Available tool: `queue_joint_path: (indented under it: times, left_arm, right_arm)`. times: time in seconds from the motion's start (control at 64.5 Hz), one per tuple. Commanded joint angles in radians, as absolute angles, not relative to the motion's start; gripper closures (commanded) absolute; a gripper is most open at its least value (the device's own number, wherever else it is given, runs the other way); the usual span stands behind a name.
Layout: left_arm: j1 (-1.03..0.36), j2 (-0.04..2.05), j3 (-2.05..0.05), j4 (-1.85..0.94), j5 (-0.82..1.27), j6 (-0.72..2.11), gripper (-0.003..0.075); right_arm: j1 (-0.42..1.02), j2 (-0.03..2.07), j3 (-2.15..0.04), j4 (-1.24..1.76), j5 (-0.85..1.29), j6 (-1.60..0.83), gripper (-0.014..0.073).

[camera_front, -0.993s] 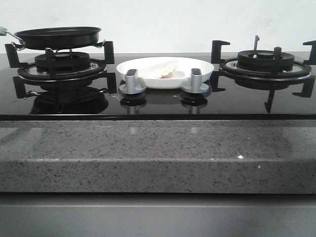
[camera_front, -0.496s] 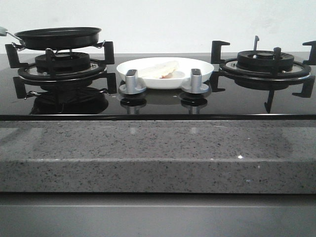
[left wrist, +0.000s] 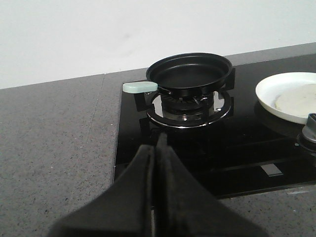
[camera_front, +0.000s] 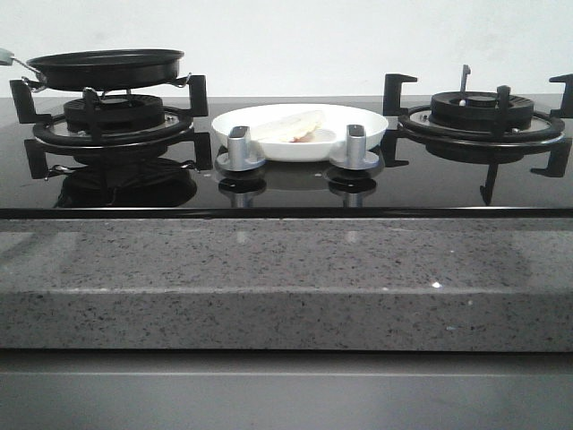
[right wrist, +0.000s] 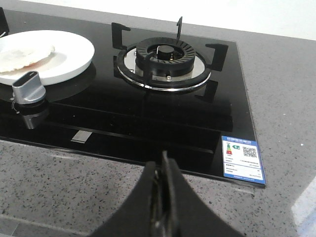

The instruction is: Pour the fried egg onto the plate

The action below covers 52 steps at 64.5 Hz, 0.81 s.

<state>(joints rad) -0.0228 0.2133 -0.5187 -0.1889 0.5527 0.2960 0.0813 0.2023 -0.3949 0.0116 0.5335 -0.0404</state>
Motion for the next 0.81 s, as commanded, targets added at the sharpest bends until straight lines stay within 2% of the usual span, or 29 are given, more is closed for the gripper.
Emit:
queue_joint_path:
  times: [0.0, 0.434, 0.791]
  left_arm:
    - [-0.032, 0.224, -0.544, -0.201, 0.472, 0.284, 0.0739]
    - [-0.032, 0.224, -0.537, -0.201, 0.470, 0.284, 0.0739]
    - [-0.032, 0.140, -0.409, -0.099, 0.354, 0.131, 0.0739]
  right_arm:
    - [0.084, 0.211, -0.423, 0.016, 0.447, -0.041, 0.0651]
    - [0.084, 0.211, -0.423, 0.016, 0.447, -0.041, 0.0651]
    - [0.084, 0.211, -0.423, 0.016, 0.447, -0.041, 0.0651]
